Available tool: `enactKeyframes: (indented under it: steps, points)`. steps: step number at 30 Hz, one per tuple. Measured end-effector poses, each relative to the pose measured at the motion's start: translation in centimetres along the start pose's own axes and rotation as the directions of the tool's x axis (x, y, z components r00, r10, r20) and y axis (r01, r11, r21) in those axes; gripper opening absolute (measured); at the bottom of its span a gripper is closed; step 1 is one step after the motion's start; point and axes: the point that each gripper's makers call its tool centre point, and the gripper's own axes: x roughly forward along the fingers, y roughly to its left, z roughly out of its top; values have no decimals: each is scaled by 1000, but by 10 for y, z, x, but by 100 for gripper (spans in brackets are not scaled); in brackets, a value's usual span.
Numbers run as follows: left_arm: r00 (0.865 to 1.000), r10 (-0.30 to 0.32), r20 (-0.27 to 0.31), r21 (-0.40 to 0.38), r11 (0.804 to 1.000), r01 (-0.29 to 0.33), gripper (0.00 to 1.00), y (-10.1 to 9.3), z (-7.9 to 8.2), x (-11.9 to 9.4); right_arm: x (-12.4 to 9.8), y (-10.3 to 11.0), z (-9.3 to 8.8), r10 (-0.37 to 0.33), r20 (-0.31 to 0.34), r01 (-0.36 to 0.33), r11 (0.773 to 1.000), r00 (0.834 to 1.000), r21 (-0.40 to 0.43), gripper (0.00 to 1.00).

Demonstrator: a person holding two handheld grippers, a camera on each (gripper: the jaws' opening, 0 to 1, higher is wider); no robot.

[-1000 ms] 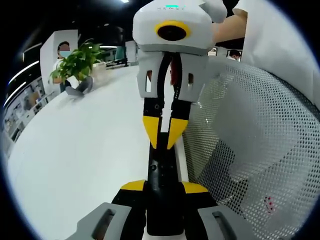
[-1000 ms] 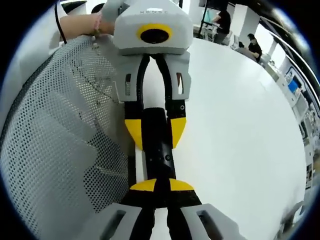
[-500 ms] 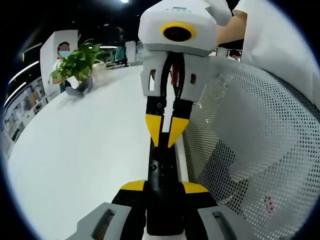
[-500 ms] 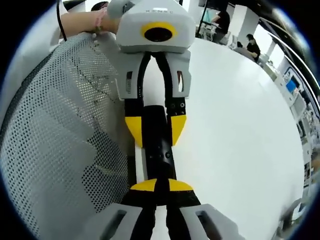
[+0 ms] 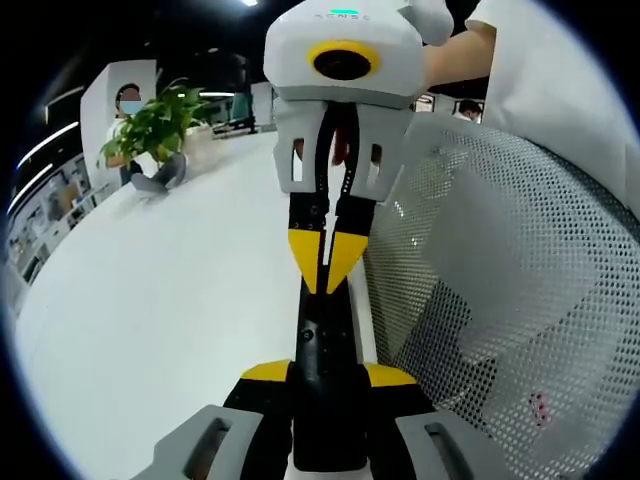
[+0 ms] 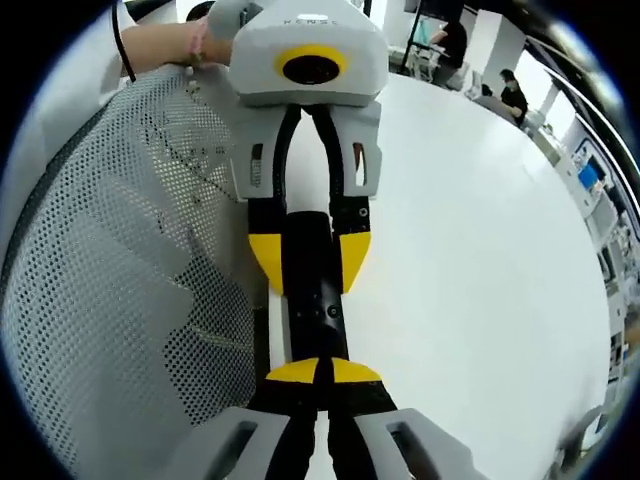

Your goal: Press the specified remote control buttons in sequence, fully releasing each button before pressing the next.

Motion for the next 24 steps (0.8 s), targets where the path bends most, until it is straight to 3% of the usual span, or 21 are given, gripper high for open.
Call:
enactKeyframes:
  steps: [11,14,16,19,20,24]
  points:
    - [1000,-1,1,-1,1000,1,25,0,0,0,-1,0,0,14,-1,-14,1000,1000,-8,0]
    - [1000,-1,2,-2,1000,1,25,0,0,0,1,0,0,9,-25,-10,999,1000,-35,0]
    - [1000,0,3,-4,1000,0,25,0,0,0,1,0,0,3,-59,-9,995,998,-95,0]
    - [1000,0,5,-6,1000,0,25,0,0,0,3,0,0,-3,-77,-4,995,997,-96,0]
    - [1000,0,5,-7,1000,0,25,0,0,0,2,-1,0,-5,-67,-1,997,998,-82,0]
    - [1000,0,5,-5,1000,0,25,0,0,0,-1,-2,1,-14,79,6,995,997,100,0]
